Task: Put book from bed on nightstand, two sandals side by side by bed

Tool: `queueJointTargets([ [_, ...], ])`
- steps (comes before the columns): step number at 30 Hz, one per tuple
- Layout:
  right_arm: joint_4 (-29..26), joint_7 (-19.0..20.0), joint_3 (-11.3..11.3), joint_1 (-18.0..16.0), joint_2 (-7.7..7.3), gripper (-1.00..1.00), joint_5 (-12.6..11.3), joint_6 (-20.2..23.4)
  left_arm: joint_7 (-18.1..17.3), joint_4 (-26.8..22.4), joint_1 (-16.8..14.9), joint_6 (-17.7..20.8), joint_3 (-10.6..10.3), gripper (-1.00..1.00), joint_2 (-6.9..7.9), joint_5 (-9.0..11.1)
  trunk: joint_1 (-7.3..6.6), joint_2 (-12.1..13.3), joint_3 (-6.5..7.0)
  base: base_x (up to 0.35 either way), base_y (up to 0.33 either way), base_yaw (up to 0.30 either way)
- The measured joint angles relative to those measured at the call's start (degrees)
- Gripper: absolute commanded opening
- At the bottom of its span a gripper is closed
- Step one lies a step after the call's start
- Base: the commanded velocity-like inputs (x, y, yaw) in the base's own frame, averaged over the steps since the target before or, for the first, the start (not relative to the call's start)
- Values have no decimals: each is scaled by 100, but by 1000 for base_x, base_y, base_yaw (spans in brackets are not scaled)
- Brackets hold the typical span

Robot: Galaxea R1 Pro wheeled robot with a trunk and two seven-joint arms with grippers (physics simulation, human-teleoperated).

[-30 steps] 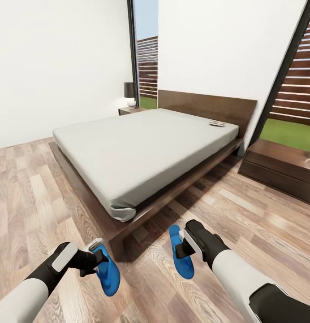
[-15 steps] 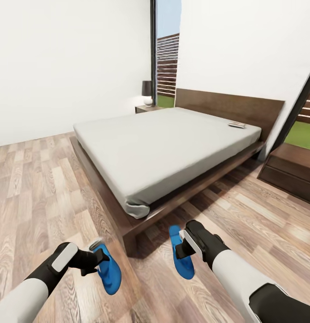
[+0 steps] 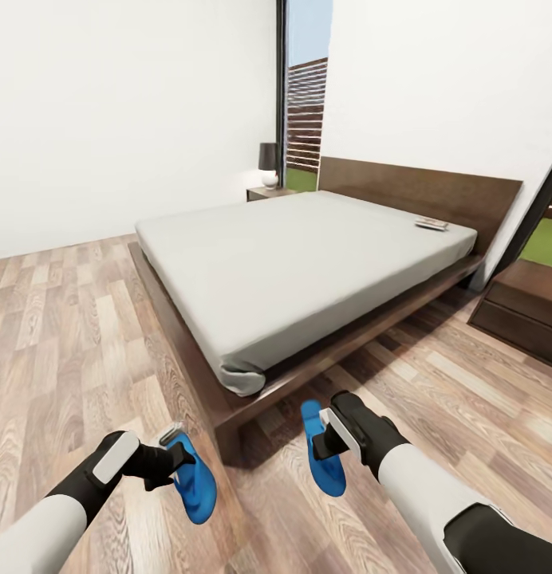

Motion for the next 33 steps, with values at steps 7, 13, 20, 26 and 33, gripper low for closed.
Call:
queueJointTargets([
  [7, 3, 0, 4, 0, 4, -100, -3, 0, 0, 8, 1, -1, 0, -100, 7, 2, 0, 0, 0, 170, -145, 0],
  [13, 3, -3, -9, 0, -1, -100, 5, 0, 0, 8, 1, 0, 0, -100, 14, 4, 0, 0, 0, 163, -143, 0],
  [20, 129, 1, 16, 1, 5, -100, -2, -1, 0, -3, 1, 0, 6, -100, 15, 19, 1, 0, 0, 100, -87, 0],
  [26, 744, 9, 46, 2, 81, -100, -6, -1, 31, -36, -1, 36, 21, -100, 18, 24, 2, 0, 0, 11, -9, 0],
  [33, 878, 20, 43, 1, 194, -100, -22, -1, 58, -54, -1, 537, 100, -100, 110, 5, 2, 0, 0, 1, -1, 0],
])
